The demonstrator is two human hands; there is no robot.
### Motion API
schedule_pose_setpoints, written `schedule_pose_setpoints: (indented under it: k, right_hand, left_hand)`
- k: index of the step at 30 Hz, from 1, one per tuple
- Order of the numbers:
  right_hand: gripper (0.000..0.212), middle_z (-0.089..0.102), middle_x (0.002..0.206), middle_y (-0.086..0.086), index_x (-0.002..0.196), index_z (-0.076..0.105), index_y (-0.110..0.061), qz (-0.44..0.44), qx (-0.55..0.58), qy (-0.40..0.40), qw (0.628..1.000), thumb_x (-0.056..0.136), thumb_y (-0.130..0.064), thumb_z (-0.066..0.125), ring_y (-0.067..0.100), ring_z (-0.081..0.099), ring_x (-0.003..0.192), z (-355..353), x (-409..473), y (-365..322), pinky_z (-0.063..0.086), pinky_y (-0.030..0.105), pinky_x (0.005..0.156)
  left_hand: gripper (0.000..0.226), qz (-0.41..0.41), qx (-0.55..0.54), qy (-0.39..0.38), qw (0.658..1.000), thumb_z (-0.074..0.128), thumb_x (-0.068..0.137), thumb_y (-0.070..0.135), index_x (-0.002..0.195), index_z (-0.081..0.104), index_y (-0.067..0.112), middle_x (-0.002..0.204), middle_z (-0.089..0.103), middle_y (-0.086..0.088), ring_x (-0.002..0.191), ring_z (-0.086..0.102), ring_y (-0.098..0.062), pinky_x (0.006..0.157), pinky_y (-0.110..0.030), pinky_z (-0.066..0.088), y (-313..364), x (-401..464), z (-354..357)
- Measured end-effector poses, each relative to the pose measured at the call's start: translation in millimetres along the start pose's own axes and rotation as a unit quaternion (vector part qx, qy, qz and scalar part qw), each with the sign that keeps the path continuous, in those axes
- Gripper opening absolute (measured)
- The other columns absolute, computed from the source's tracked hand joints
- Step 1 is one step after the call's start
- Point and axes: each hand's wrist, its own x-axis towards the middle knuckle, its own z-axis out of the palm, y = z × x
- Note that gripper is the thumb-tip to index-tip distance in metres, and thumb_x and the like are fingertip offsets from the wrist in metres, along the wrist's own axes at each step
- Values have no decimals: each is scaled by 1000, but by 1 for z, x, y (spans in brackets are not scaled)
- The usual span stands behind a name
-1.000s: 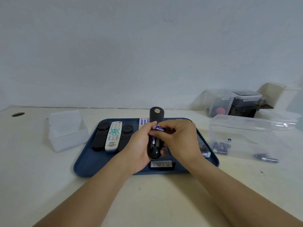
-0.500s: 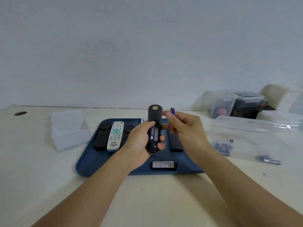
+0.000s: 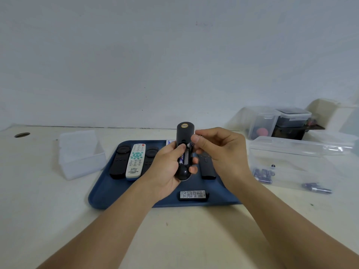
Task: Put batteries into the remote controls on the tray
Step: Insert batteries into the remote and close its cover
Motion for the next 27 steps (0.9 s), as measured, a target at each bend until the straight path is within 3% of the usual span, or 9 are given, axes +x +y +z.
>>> schedule_pose_setpoints:
  k: [2, 5, 7, 10, 15, 21, 24, 27]
  right_hand:
    - [9, 72, 73, 16, 88, 76, -2, -6, 7, -11, 1000, 80, -4, 80, 27, 64, 60, 0, -2, -1, 58, 45, 64]
    - [10, 73, 79, 8, 84, 78, -5, -104, -104, -47, 988, 77, 2, 81, 18, 69, 66, 3, -8, 1, 57, 26, 64]
    - [13, 73, 82, 3, 85, 79, -6, -211, -232, -58, 948, 75, 2, 83, 9, 68, 71, 4, -9, 5, 55, 16, 67]
    - [14, 74, 83, 3, 85, 80, -7, -317, -349, -62, 880, 72, -3, 87, 7, 67, 77, 1, -7, 12, 55, 16, 74]
    - [13, 73, 83, 1, 86, 81, -9, -322, -381, -76, 864, 74, -9, 86, 8, 66, 75, 1, -8, 15, 53, 23, 70]
    - [13, 71, 78, 1, 85, 80, -8, -317, -385, -74, 864, 76, -17, 82, 12, 63, 67, 0, -7, 12, 51, 24, 65]
    - [14, 72, 77, 0, 89, 81, -9, -299, -373, -102, 873, 76, -12, 83, 7, 60, 69, 0, -6, 12, 50, 16, 68]
    - [12, 66, 76, -13, 90, 81, -11, -275, -374, -128, 877, 79, -8, 82, -6, 57, 72, -2, -5, 12, 42, 4, 71]
  left_hand:
    - [24, 12, 11, 9, 1000, 39, 108, 10, 119, 58, 2, 78, 63, -7, 63, 57, -17, 47, -25, 44, -1, 0, 1]
    - [23, 36, 16, 50, 998, 41, 107, 11, 118, 59, -1, 81, 66, -9, 63, 61, -16, 50, -27, 49, -1, 1, 2]
    - [24, 40, -10, 72, 997, 42, 107, 12, 120, 58, 1, 87, 66, -11, 68, 63, -18, 52, -27, 54, 0, 1, 2]
    - [20, 32, -64, 67, 995, 41, 107, 15, 113, 59, 5, 85, 71, -9, 70, 68, -18, 56, -26, 57, 4, 0, 0]
    - [25, 37, -24, 60, 997, 42, 101, 2, 120, 58, 4, 89, 72, -8, 77, 69, -18, 71, -28, 54, 2, 3, -2]
    - [28, 48, 11, 46, 998, 40, 104, 2, 126, 58, 8, 100, 74, -8, 84, 72, -17, 76, -28, 56, 1, 3, -3]
    - [27, 53, 30, 50, 997, 40, 105, 3, 124, 58, 8, 99, 75, -7, 85, 73, -17, 79, -28, 57, -1, 3, -3]
    - [26, 58, 39, 57, 996, 41, 103, 2, 122, 58, 7, 97, 75, -7, 86, 72, -19, 83, -33, 55, -2, 4, -4]
